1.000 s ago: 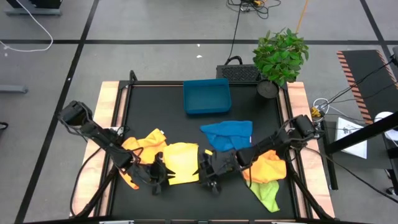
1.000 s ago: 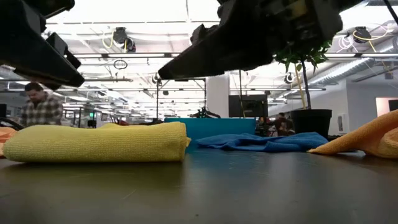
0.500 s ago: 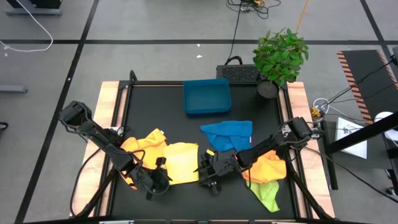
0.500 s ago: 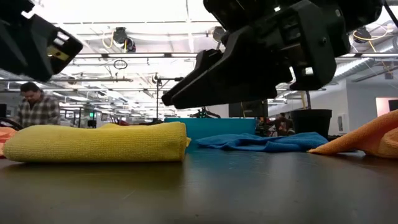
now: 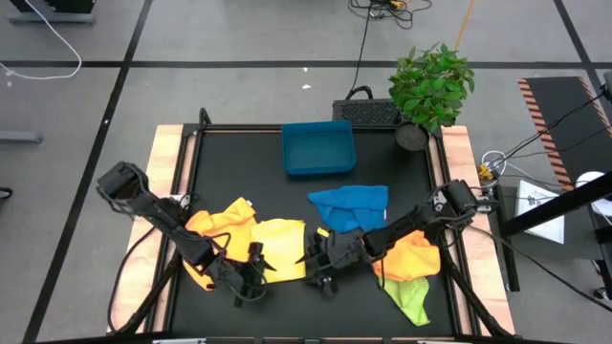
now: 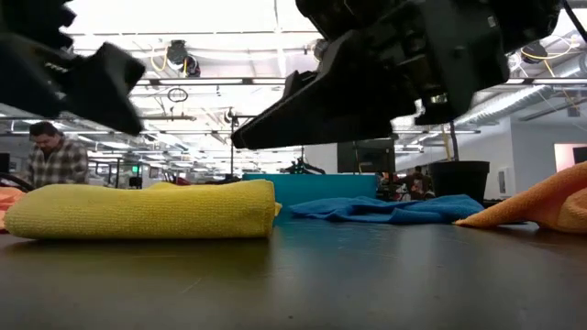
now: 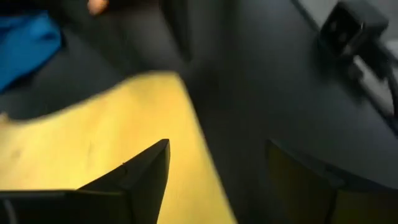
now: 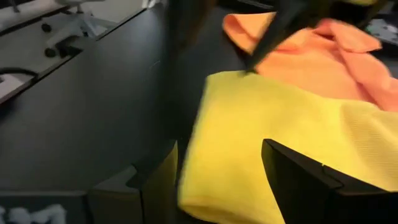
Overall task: Fold microfiber towels
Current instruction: Put the yellow microfiber towel into the bin
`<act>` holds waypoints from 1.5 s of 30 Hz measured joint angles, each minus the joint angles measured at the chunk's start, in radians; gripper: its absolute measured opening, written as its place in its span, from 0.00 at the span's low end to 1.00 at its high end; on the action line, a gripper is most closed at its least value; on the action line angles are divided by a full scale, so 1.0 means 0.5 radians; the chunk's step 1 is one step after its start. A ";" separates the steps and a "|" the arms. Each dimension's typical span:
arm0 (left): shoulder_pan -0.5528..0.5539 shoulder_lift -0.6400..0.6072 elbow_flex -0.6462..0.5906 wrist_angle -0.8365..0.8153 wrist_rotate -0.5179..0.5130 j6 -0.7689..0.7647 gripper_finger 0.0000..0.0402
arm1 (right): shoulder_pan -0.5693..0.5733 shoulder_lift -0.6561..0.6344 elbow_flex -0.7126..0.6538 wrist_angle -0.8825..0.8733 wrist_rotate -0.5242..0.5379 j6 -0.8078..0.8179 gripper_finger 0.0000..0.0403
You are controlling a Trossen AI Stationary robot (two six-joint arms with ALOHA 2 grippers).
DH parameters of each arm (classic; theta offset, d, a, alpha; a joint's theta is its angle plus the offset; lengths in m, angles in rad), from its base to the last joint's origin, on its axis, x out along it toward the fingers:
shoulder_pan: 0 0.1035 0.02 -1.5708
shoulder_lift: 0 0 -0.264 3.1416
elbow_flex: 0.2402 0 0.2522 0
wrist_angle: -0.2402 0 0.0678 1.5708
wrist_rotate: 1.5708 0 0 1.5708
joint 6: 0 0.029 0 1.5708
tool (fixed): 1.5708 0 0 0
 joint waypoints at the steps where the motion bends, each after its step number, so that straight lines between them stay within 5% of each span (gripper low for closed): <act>1: 0.010 0.044 0.025 0.015 -0.001 0.018 0.66 | -0.011 0.000 0.000 0.010 0.002 0.007 0.57; 5: 0.039 0.207 0.221 -0.130 -0.017 0.061 0.64 | -0.044 0.000 0.000 0.018 0.006 0.016 0.57; 16: 0.085 0.535 0.833 -1.164 0.043 -0.290 0.64 | -0.068 -0.002 0.000 -0.016 0.005 0.056 0.57; 33: 0.180 0.765 0.996 -1.461 0.178 -0.618 0.62 | -0.067 -0.002 0.000 -0.034 -0.003 0.069 0.57; 38: 0.207 0.770 0.992 -1.465 0.159 -0.614 0.46 | -0.052 -0.003 0.000 -0.063 -0.005 0.069 0.57; 45: 0.232 0.774 0.988 -1.486 0.107 -0.582 0.08 | -0.033 -0.003 0.000 -0.075 -0.005 0.063 0.57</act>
